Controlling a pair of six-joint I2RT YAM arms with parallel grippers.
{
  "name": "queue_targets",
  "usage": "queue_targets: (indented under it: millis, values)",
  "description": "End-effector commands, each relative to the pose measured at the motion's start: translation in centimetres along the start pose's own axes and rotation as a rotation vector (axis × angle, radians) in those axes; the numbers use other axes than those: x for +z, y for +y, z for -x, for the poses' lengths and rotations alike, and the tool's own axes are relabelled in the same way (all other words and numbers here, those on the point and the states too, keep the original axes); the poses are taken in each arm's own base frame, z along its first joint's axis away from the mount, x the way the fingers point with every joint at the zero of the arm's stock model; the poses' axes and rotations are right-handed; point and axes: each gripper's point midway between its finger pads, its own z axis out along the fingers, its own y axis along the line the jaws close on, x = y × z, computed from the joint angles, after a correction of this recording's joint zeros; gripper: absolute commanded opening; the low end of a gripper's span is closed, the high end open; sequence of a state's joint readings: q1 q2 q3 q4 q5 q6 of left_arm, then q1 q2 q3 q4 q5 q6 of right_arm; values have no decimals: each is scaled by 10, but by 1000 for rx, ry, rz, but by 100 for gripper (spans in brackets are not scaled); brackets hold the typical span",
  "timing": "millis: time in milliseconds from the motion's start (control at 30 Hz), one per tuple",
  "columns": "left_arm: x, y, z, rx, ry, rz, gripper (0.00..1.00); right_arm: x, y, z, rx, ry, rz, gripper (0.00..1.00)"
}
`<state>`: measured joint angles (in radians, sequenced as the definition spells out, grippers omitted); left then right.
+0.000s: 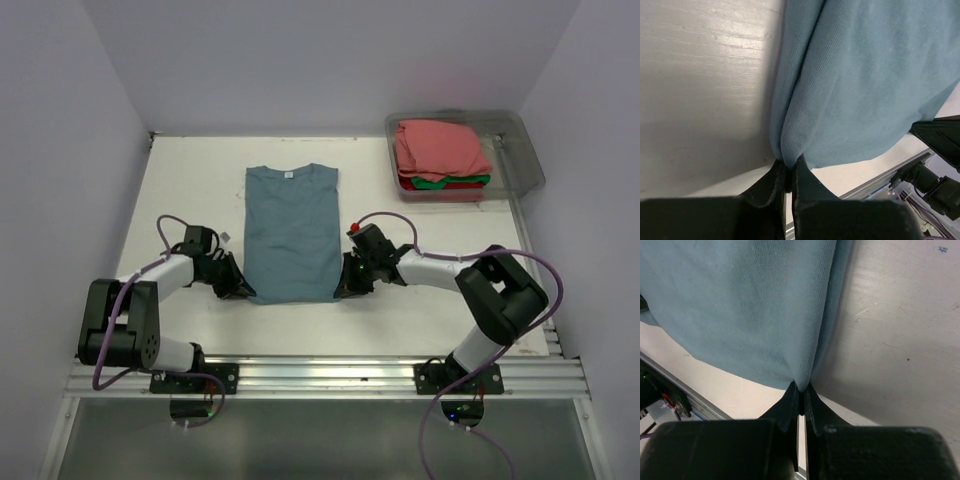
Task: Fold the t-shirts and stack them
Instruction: Grab one side of the 2/3 rectangular tshirt with both arms, then fold the long partially folded tshirt into a neat square
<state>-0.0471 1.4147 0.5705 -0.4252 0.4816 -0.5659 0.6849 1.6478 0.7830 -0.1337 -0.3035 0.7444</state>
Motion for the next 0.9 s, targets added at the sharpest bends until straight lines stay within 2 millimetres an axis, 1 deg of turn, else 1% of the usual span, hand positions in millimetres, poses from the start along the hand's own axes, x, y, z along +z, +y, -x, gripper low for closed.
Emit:
queue_targets:
  millis: [0, 100, 133, 200, 233, 333, 367, 433, 467, 533, 567, 633, 733, 867]
  values:
    - [10, 24, -2, 16, -27, 81, 0, -9, -13, -3, -10, -17, -56, 0]
    - [5, 13, -6, 32, -25, 42, 0, -19, -11, -6, -20, -17, -56, 0]
    - [4, 10, -8, 41, -21, 32, 0, -26, -6, -3, -32, -37, -42, 0]
    - [2, 0, -17, 72, 0, 10, 0, -34, -5, -8, -42, -36, -44, 0]
    - [1, -4, -27, 85, 31, 7, 0, -42, -1, -8, -56, -50, -34, 0]
    - [-4, -11, -38, 105, 47, -12, 0, -54, -2, -14, -58, -53, -43, 0]
    - [-6, -12, -45, 105, 67, -12, 0, -61, -1, -15, -61, -68, -35, 0]
    - [-12, -17, -50, 112, 61, -32, 0, -69, -5, -21, -60, -62, -46, 0]
    - [-16, -16, -56, 104, 78, -25, 0, -74, -4, -23, -63, -70, -40, 0]
    - [-25, -22, -57, 115, 57, -40, 0, -82, -9, -30, -56, -62, -50, 0]
    - [-32, -24, -61, 114, 50, -49, 0, -89, -5, -30, -64, -78, -34, 0]
    - [-41, -31, -59, 124, 26, -69, 0, -97, -6, -34, -61, -77, -37, 0]
    - [-55, -51, -51, 149, -48, -141, 0, -111, 2, -28, -81, -126, -16, 0]
    - [-70, -77, -35, 185, -148, -245, 0, -130, 19, -2, -141, -218, -13, 0]
